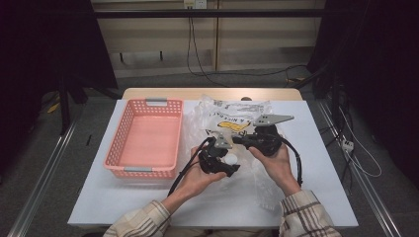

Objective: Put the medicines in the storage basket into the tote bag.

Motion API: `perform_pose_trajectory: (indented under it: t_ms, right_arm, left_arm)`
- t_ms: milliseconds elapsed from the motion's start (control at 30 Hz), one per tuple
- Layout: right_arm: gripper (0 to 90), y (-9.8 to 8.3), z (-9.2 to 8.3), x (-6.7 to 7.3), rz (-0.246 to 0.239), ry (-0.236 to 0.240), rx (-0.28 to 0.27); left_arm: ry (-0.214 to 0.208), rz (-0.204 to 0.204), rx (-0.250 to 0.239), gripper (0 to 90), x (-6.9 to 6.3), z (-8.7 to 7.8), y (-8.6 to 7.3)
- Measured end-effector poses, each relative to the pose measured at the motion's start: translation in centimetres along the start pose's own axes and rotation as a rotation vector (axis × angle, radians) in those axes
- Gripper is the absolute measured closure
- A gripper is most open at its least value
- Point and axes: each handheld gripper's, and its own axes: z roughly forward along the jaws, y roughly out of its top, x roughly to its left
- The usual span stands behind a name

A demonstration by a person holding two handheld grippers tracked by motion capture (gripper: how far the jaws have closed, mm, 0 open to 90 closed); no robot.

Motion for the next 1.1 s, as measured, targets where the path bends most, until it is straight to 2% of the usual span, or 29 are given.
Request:
perform_pose_trajectory:
  t_ms: [100,133,167,200,333,467,533,667,867,900,1100]
  right_arm:
    - [90.0,0.0,-0.1,0.0,0.0,-0.001,-0.002]
    - [90.0,0.0,-0.1,0.0,0.0,0.0,-0.002]
    - [90.0,0.0,-0.1,-0.1,-0.002,0.0,-0.002]
    - [90.0,0.0,-0.1,0.0,-0.005,0.003,-0.002]
    - [90.0,0.0,-0.1,0.1,-0.014,0.008,0.003]
    - [90.0,0.0,-0.1,0.1,-0.012,0.011,0.001]
    - [90.0,0.0,-0.1,0.0,-0.013,0.009,-0.001]
    - [90.0,0.0,-0.1,0.0,-0.011,0.008,0.002]
    - [90.0,-0.1,-0.2,0.4,-0.025,0.013,0.012]
    - [90.0,-0.1,-0.2,0.5,-0.027,0.011,0.013]
    - [90.0,-0.7,-0.5,0.6,-0.025,0.0,0.024]
  left_arm:
    - [-0.017,0.011,-0.01,28.2,-0.2,-0.8,0.0]
    - [-0.013,0.023,-0.002,28.1,-0.3,-1.1,-0.1]
    - [0.009,0.031,-0.002,28.0,-0.5,-1.3,-0.1]
    - [-0.02,0.035,-0.011,27.0,-0.5,-1.5,-0.3]
    - [-0.02,0.049,-0.018,24.0,-0.8,-2.6,-0.5]
    - [-0.016,0.068,-0.037,21.9,-0.9,-3.9,-0.5]
    - [-0.009,0.077,-0.063,21.7,-1.0,-4.8,-0.5]
    - [-0.004,0.077,-0.091,21.4,-1.0,-5.8,-0.6]
    - [0.013,0.079,-0.105,22.4,-0.9,-7.5,-1.4]
    - [0.016,0.071,-0.116,22.4,-1.0,-7.7,-1.6]
    - [0.025,0.079,-0.16,22.1,-1.1,-9.7,-2.2]
